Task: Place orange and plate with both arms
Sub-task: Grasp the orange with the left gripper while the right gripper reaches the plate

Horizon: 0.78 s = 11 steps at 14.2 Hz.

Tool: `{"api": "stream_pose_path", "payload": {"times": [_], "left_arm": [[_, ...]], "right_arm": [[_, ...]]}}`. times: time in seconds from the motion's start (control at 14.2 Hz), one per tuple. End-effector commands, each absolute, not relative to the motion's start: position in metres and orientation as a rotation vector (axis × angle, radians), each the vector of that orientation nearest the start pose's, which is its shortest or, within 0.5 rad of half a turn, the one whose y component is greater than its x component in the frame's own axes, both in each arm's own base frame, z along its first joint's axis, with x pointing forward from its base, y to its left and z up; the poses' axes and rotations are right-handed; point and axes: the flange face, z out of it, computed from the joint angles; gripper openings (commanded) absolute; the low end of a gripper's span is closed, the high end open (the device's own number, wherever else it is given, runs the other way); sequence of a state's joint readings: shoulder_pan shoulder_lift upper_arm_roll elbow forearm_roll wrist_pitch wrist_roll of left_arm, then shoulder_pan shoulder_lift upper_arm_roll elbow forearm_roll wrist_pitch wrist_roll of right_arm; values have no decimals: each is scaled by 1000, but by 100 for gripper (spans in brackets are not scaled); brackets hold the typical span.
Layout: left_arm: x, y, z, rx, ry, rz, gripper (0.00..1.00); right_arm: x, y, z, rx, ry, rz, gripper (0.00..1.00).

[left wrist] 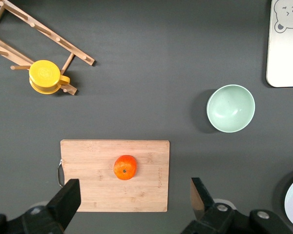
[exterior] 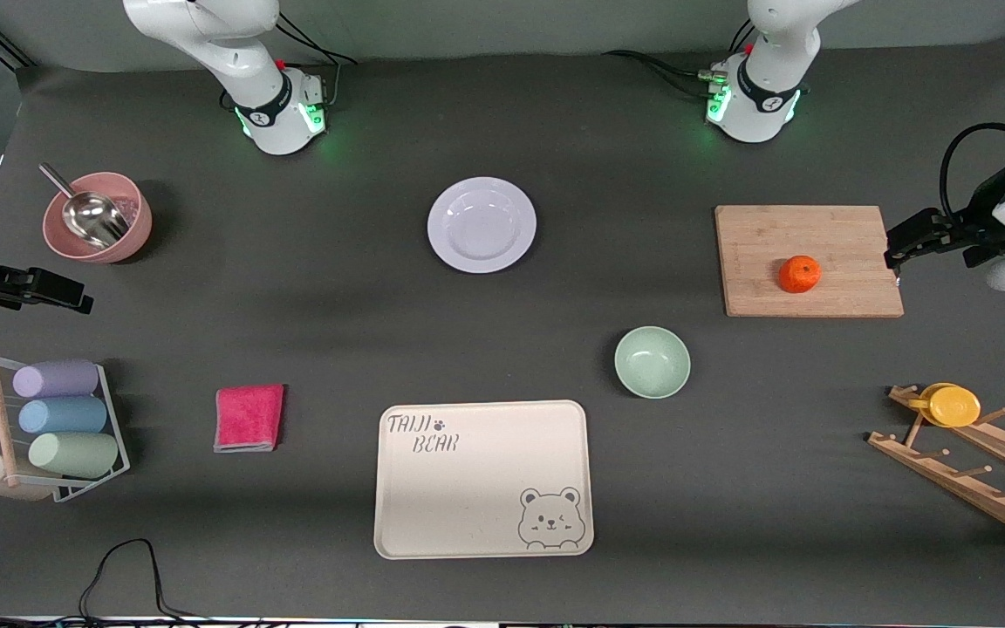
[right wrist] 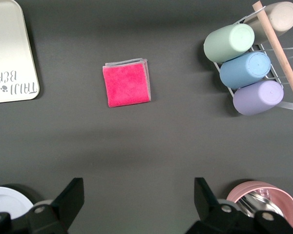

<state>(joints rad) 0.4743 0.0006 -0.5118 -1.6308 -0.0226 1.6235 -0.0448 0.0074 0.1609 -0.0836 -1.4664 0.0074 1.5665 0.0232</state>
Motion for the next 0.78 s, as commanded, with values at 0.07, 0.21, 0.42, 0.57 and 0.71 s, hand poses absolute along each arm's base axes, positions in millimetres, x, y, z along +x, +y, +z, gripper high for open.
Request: {"api": "stream_pose_path", "payload": {"times": [0.07,0.21,0.42,0.57,0.71], "left_arm": [[552,-25,608,-3169,-1,44,100],[553,-25,606,-3167,6,44,100],[548,-19,553,-3133,19,199,100],[544,-16,508,-3116,12,208,100],[532,2,455,-3104,-36,180,100]], "right_arm": [[596,-40,585,-3163,180,73,100],[596,-40,585,-3159,183,68,100],[596,-40,584,-3159,183,70,100],[596,-40,584,-3159,183,73,100],[596,-40,583,-3157,183,77,100]]}}
